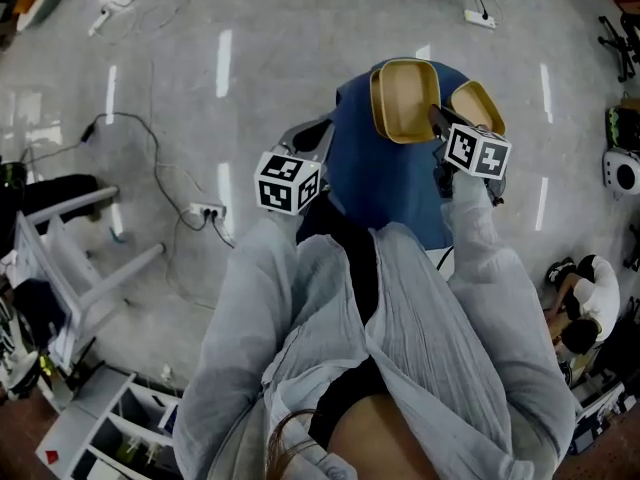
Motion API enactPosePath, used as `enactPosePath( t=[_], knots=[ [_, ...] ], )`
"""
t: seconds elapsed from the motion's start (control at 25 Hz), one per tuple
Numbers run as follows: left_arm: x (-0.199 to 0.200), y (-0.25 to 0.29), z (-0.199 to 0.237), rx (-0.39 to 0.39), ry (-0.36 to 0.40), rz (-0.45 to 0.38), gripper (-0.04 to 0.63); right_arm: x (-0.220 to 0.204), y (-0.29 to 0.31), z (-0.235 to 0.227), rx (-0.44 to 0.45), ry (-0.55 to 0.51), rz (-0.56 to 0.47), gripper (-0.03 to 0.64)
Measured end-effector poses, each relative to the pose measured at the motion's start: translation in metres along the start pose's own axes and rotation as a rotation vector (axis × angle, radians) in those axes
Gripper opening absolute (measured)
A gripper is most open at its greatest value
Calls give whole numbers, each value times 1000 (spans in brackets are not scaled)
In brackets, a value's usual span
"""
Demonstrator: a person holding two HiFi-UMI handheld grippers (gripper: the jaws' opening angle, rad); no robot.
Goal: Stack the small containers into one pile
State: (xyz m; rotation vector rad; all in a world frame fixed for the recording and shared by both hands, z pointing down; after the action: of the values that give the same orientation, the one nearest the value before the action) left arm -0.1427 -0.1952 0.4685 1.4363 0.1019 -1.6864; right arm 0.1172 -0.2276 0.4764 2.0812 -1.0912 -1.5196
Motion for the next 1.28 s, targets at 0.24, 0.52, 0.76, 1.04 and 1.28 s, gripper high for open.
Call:
enactPosePath(
  t=[0.24, 0.52, 0.76, 1.04, 1.28],
  knots=[
    [1, 8, 8, -12, -19, 12, 12, 3, 26, -9, -29, 11, 21, 21],
    [-3, 11, 21, -23, -48, 9, 12, -11, 39, -16, -74, -3, 64, 21],
    [-10, 10, 25, -33, -64, 27, 12, -20, 39, -16, -80, 20, 91, 21],
    [-19, 9, 27, -35, -77, 50, 12, -28, 39, -16, -84, 9, 124, 21],
    [-24, 8, 28, -32, -81, 64, 12, -30, 39, -16, -83, 2, 132, 22]
  ],
)
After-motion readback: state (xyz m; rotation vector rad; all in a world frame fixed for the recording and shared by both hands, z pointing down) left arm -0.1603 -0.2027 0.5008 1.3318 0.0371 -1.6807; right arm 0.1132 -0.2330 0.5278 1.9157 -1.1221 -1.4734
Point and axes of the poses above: the fingertips, and each gripper's own axes: y forward along the fingers, z to its left, x out of its top, the point moved 5 cm from there along -y, backward along the fingers, and after that the axes turned 1 degree about x, right-handed, at the moved point
